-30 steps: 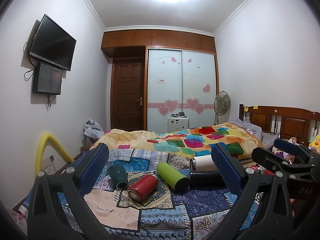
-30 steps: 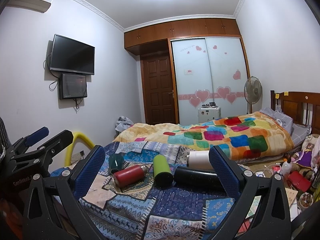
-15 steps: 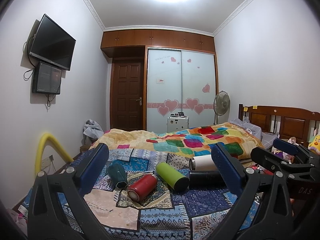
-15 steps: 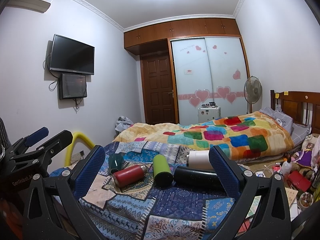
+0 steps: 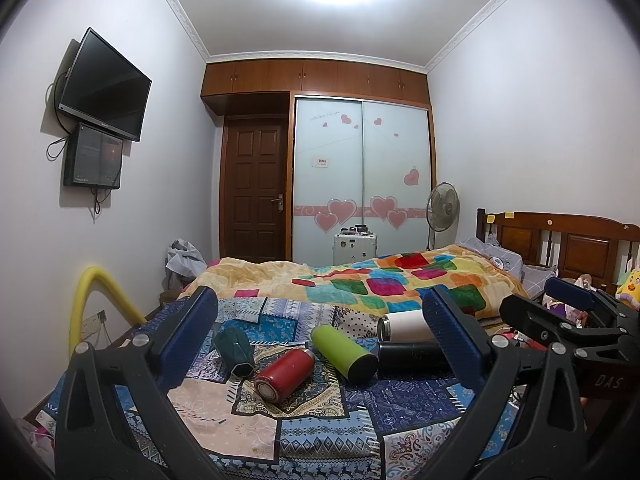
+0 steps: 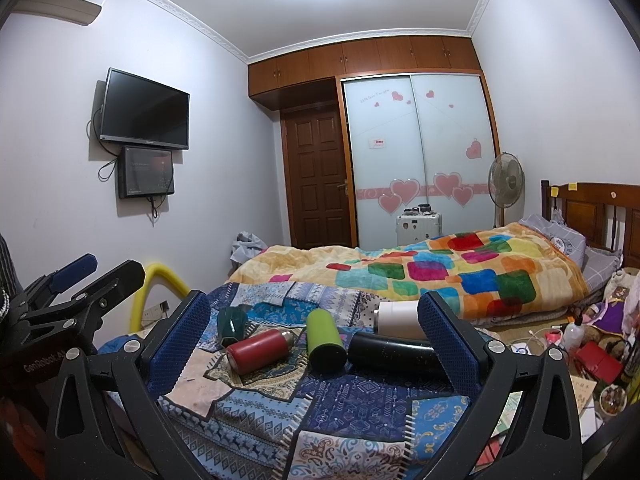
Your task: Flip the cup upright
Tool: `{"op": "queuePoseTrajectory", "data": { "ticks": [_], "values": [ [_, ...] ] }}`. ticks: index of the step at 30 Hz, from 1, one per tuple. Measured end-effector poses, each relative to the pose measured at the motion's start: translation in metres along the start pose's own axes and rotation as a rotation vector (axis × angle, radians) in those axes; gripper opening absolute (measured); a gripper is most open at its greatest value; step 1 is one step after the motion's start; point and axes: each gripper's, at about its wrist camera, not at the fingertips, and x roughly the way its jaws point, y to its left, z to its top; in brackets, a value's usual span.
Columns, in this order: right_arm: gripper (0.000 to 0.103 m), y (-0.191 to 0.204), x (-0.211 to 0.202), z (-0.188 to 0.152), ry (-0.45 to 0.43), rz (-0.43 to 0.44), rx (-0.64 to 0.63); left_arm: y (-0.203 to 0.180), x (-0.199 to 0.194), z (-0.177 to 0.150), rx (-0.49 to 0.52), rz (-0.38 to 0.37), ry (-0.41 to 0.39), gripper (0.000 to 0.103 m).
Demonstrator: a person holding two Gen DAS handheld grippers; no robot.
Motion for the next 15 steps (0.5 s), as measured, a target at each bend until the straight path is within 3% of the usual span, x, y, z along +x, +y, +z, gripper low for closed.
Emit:
{"op": "queuePoseTrajectory", "data": {
  "ticks": [15],
  "values": [
    [0.103,-0.0005,0.0004,-0.0004,0.002,0.0,0.0,0.0009,0.0033,-0.0024,0.001,-0.01,0.01,0.103]
  ]
}}
